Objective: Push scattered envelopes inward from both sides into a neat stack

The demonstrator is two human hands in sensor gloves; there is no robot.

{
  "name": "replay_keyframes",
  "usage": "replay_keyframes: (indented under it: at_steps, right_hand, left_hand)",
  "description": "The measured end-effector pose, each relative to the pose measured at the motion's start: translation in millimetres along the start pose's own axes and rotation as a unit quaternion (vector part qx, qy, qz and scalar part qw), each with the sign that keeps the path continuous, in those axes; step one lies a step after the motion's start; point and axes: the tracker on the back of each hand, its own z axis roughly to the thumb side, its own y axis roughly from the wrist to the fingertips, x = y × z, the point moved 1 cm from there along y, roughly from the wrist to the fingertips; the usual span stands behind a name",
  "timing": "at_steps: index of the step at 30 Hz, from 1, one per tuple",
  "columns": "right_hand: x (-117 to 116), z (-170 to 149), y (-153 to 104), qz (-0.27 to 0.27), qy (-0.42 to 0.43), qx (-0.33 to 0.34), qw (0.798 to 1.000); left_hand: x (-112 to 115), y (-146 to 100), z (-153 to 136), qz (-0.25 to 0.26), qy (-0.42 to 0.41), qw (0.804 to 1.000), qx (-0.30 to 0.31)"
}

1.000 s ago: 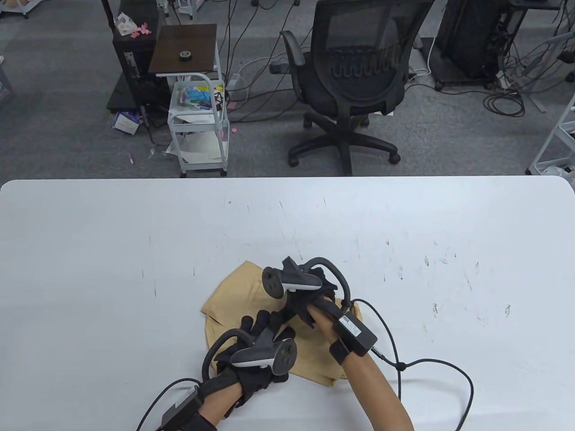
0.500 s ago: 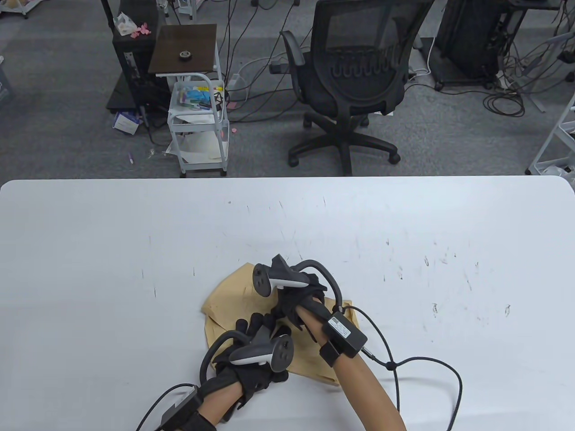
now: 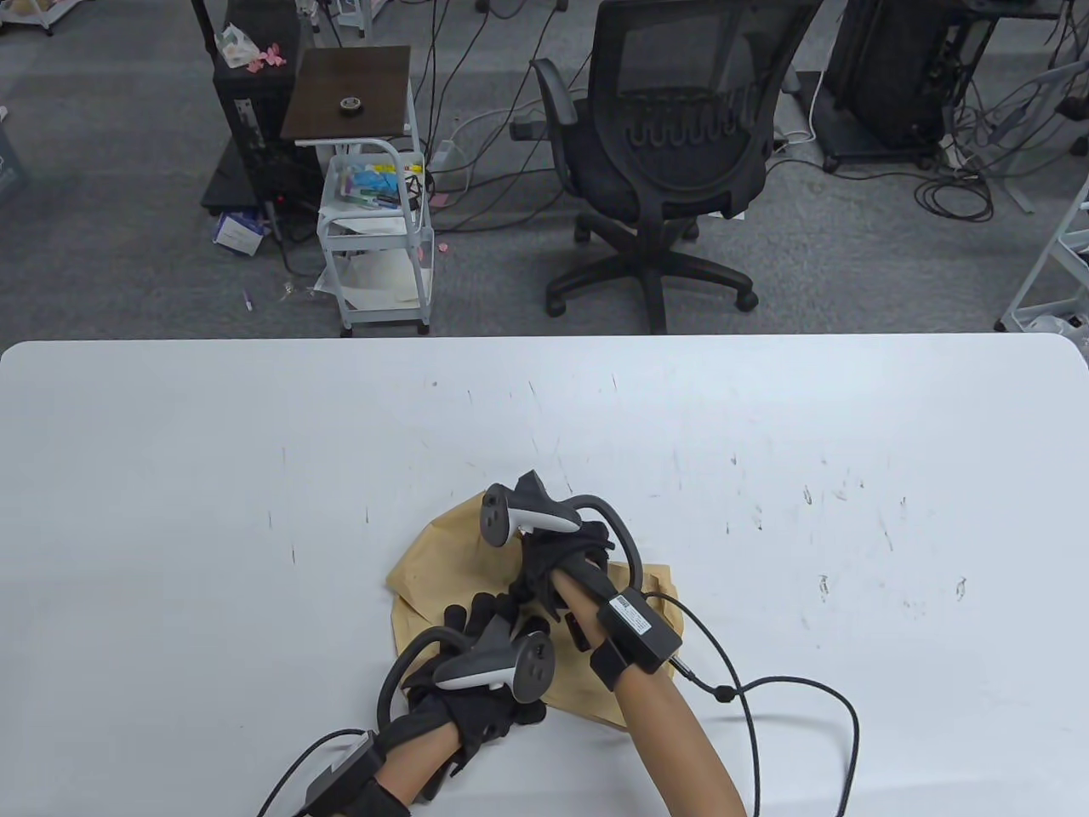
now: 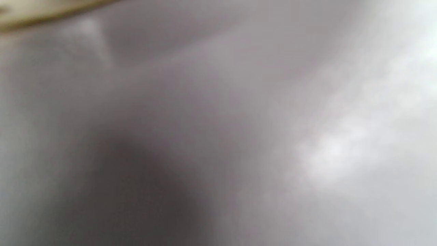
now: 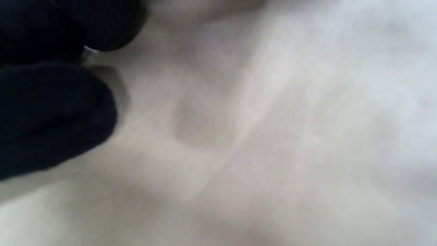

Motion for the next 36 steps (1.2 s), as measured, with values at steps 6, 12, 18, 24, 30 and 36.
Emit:
replay_keyframes:
  at_steps: [6,12,18,24,30,36]
  right_hand:
    - [6,8,-9,-0.062,-0.05,0.026,0.997]
    - [10,4,-7,-0.048,-0.032,0.014,0.998]
    - [8,6,-3,0.003,-0.034,-0.004,0.999]
    - [3,-10,1,0.068,0.077,-0.01,0.995]
    - [11,-22,-1,0.037,0.111,0.02,0.993]
    - [31,-46,-30,-0.046,0.109,0.068,0.991]
  left_hand:
    - [1,0,0,-0.001,-0.005,1.0,-0.007]
    - [0,-1,0,0.001,-0.001,1.0,-0.015]
    - [1,-1,0,-0.002,-0.002,1.0,-0.018]
    - [0,0,1,0.0,0.003,1.0,-0.018]
    - [0,-1,1,0.01,0.012,1.0,-0.025]
    - [-7,-7,5,0.063,0.093,0.993,-0.034]
